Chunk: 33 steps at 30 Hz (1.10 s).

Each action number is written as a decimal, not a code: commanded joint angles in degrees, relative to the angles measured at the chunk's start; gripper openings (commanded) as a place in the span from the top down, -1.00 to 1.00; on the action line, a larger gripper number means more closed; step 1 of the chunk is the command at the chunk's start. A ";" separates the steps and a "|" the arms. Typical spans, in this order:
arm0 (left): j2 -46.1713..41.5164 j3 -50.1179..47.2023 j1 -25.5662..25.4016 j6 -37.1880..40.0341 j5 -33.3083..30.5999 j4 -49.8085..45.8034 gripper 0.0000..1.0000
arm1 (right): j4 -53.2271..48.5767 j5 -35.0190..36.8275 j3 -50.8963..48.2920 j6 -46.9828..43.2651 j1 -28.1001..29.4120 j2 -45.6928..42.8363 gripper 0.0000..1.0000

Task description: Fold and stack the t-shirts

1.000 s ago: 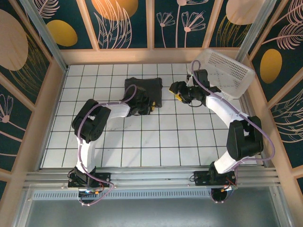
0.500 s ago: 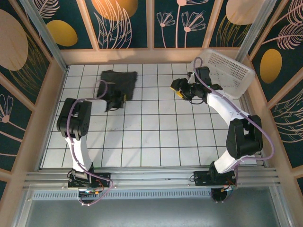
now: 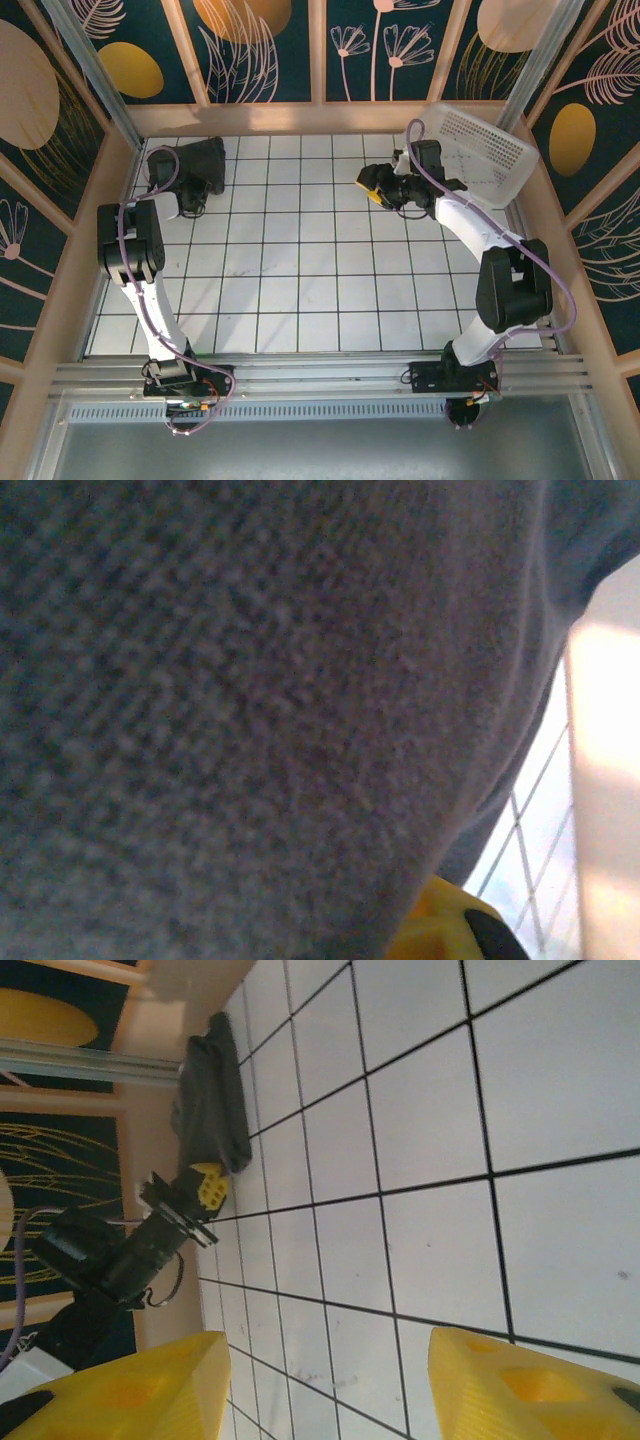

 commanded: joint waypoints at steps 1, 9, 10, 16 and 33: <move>-3.43 -1.63 -0.13 6.42 -1.96 -2.81 1.00 | 11.86 -2.89 -4.08 0.27 -0.06 -4.78 -0.10; -9.86 -3.01 -0.14 9.13 -6.02 -5.88 0.56 | 13.47 2.65 -5.38 0.79 -0.64 -9.22 -0.32; -11.26 -3.33 -0.13 9.13 -6.47 -6.84 0.11 | 11.81 4.02 -5.00 0.76 -1.13 -9.72 -0.63; -28.33 -11.00 -0.87 9.46 -11.86 -10.03 -0.98 | 4.29 7.88 -4.16 1.32 -7.66 -13.23 -0.98; -64.52 -39.74 -9.97 43.83 -51.14 -0.27 -0.98 | 24.22 52.11 -33.02 -27.96 -9.80 -33.22 -0.97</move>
